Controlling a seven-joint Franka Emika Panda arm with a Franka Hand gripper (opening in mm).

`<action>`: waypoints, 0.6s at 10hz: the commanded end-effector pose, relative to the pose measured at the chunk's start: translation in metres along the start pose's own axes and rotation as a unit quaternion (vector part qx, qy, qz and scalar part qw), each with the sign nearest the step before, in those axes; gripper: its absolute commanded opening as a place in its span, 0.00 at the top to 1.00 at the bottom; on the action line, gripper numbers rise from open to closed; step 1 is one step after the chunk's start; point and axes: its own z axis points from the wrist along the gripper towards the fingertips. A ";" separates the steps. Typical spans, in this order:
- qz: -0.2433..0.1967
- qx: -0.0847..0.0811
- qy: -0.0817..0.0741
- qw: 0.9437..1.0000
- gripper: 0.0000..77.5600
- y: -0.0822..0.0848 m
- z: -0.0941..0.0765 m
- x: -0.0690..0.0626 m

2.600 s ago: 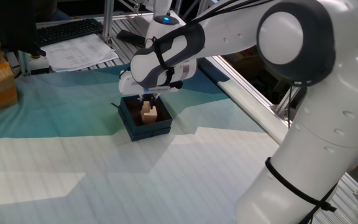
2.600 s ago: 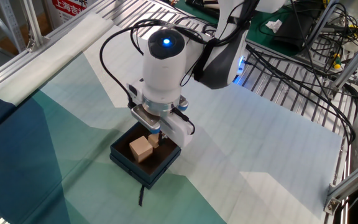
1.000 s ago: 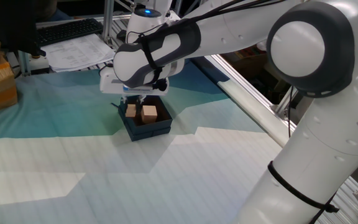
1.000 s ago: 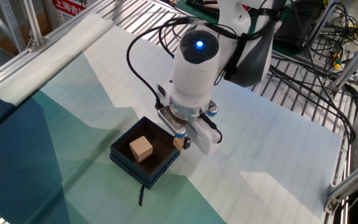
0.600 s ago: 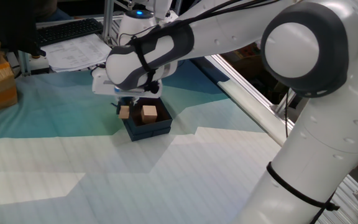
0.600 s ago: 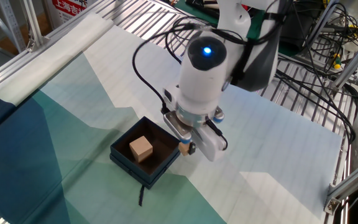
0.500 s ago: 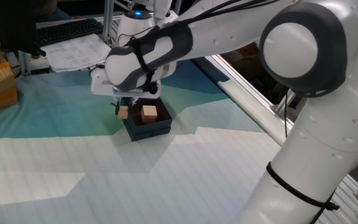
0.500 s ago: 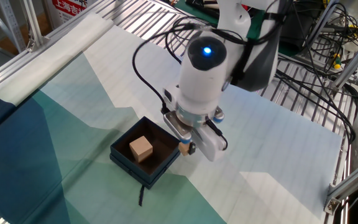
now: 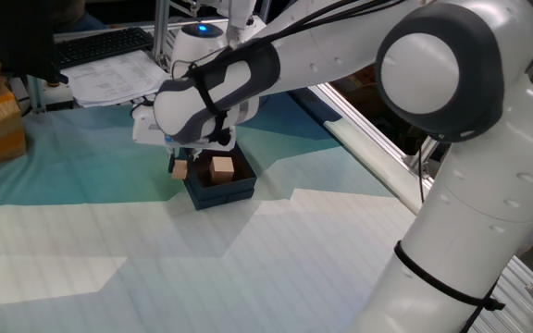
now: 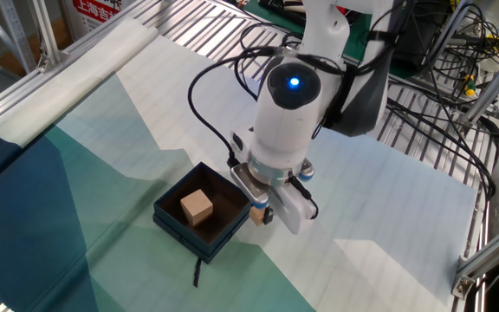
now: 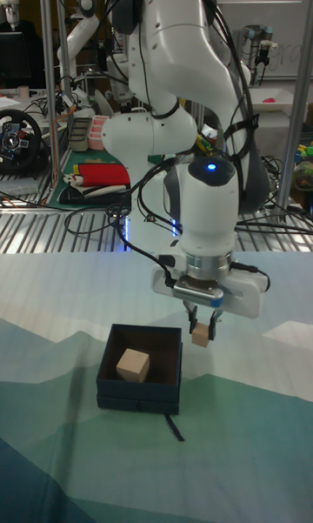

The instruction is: Take everything out of the gift box

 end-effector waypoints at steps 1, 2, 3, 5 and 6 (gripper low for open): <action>0.004 -0.007 -0.021 1.000 0.98 -0.001 0.016 -0.005; 0.008 -0.008 -0.018 1.000 0.98 -0.001 0.015 -0.004; 0.008 -0.010 -0.016 1.000 0.98 -0.002 0.015 -0.003; 0.013 -0.010 -0.019 1.000 0.98 -0.002 0.015 -0.003; 0.015 -0.010 -0.019 1.000 0.98 -0.002 0.015 -0.003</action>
